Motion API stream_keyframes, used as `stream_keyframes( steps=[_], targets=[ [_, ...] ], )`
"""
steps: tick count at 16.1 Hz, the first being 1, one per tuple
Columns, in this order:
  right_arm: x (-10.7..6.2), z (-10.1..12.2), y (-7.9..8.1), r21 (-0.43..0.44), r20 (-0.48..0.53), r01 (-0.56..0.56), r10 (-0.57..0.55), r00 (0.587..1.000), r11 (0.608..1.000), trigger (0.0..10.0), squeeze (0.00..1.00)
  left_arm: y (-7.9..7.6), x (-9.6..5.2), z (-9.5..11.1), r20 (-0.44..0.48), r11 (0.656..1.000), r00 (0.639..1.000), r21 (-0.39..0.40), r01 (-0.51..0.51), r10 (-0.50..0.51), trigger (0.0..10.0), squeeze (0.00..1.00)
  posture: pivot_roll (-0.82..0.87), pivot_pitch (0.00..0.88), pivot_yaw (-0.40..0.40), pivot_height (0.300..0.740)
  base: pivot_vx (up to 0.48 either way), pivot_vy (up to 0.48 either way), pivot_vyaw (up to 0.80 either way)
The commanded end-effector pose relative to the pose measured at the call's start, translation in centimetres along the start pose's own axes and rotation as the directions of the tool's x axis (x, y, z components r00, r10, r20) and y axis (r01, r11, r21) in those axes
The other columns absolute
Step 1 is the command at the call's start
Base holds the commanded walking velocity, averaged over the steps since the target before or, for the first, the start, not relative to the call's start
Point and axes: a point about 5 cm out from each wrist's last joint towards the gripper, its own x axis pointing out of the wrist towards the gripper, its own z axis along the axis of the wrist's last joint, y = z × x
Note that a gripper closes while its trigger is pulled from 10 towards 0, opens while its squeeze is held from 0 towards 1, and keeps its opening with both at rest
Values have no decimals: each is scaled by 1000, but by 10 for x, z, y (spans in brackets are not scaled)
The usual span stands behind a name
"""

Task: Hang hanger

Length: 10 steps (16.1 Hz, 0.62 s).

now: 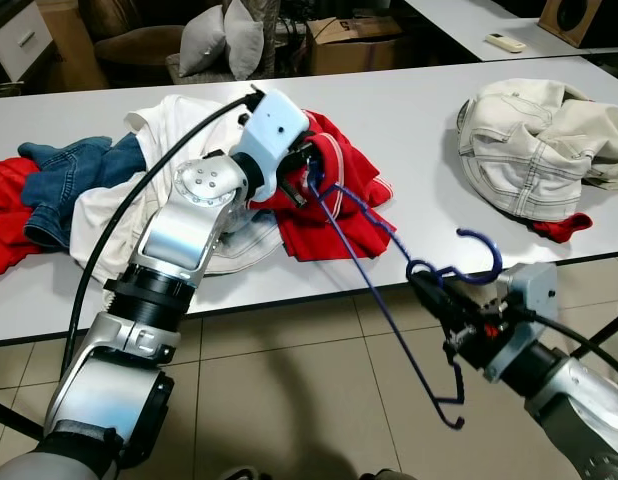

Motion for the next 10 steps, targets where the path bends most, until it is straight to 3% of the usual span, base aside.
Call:
stream_keyframes(
  steps=[1,3,8,10],
  targets=[
    [-2,2,-5,-4,2,46,-46,999,999,10000,0,1,-3,0,-6,999,1000,36,0,0,0,0,-83,0,18,740,0,0,0],
    [0,2,-11,21,3,93,-93,996,995,10000,0,-1,-4,-2,-13,999,1000,43,6,-6,0,0,-85,0,19,740,0,0,0],
    [12,-14,-15,48,-111,172,-166,980,984,10000,0,-4,-3,3,2,999,1000,49,19,-19,0,0,-84,0,20,740,0,0,0],
    [29,-17,-17,93,-145,234,-219,965,968,10000,0,-10,-2,6,13,997,999,60,50,-51,118,0,-77,0,18,740,0,0,0]
  ],
)
